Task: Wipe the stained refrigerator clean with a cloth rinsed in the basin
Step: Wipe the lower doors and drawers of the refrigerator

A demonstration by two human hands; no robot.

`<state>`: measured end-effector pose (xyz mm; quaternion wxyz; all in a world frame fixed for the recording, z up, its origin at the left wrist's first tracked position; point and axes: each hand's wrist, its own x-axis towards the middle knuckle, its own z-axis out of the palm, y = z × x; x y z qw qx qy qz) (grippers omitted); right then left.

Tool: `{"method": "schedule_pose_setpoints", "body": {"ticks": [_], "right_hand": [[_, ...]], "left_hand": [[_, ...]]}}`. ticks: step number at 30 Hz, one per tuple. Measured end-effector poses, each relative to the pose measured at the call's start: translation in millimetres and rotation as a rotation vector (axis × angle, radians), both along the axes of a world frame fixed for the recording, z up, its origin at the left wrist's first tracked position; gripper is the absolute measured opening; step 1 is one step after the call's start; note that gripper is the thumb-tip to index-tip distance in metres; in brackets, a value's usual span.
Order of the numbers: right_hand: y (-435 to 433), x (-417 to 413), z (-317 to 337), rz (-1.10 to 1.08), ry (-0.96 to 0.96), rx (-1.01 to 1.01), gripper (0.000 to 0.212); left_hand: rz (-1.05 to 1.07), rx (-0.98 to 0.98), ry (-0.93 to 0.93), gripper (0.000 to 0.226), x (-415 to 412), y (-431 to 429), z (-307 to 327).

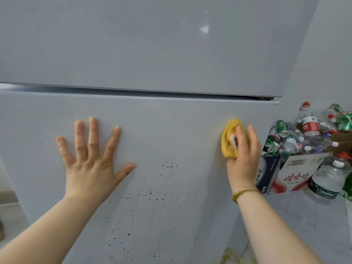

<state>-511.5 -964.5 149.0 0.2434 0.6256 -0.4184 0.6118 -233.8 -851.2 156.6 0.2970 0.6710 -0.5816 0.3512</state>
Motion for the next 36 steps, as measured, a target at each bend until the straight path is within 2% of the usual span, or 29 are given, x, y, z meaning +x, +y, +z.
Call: {"method": "schedule_pose_setpoints", "body": {"ticks": [3, 5, 8, 10, 12, 14, 16, 17, 21, 23, 26, 27, 29, 31, 33, 36], "right_hand": [[0, 20, 26, 0.043, -0.177, -0.032, 0.051], [7, 42, 11, 0.079, -0.154, -0.057, 0.049], [23, 69, -48, 0.083, 0.138, -0.076, 0.041], [29, 71, -89, 0.083, 0.355, -0.087, 0.029], [32, 63, -116, 0.100, 0.562, -0.099, 0.031], [31, 50, -118, 0.136, 0.668, -0.107, 0.036], [31, 49, -96, 0.202, 0.600, -0.125, 0.031], [30, 49, -81, 0.224, 0.495, -0.125, 0.030], [17, 69, -6, 0.241, -0.132, -0.191, 0.040], [14, 85, 13, 0.194, -0.183, -0.221, 0.045], [28, 120, -27, 0.118, 0.023, -0.228, 0.049], [34, 128, -52, 0.128, 0.160, -0.237, 0.049], [41, 127, -93, 0.168, 0.554, -0.317, 0.046], [33, 111, -98, 0.190, 0.872, -0.418, 0.040], [26, 96, -81, 0.178, 1.000, -0.491, 0.038], [23, 87, -38, 0.163, 0.938, -0.565, 0.037]], "left_hand": [[0.000, -0.013, 0.002, 0.082, -2, -2, 1], [-0.004, -0.016, -0.002, 0.080, -1, -3, 0], [-0.030, -0.011, -0.013, 0.074, 8, -1, -2], [-0.076, -0.005, 0.012, 0.071, 14, 5, -1], [-0.157, 0.009, 0.052, 0.066, 20, 12, -1], [-0.224, 0.015, 0.077, 0.064, 23, 21, -6], [-0.227, -0.007, 0.132, 0.063, 26, 32, -17], [-0.217, -0.023, 0.172, 0.063, 27, 37, -23], [-0.141, -0.025, 0.295, 0.066, 44, 52, -41], [-0.089, -0.002, 0.291, 0.066, 54, 57, -51], [-0.010, -0.023, 0.309, 0.066, 70, 65, -73], [0.002, -0.041, 0.364, 0.067, 74, 67, -77], [-0.013, -0.050, 0.521, 0.067, 79, 72, -79], [-0.069, -0.014, 0.635, 0.069, 80, 75, -77], [-0.128, -0.011, 0.728, 0.070, 79, 80, -75], [-0.247, -0.050, 0.996, 0.070, 77, 86, -77]]}}
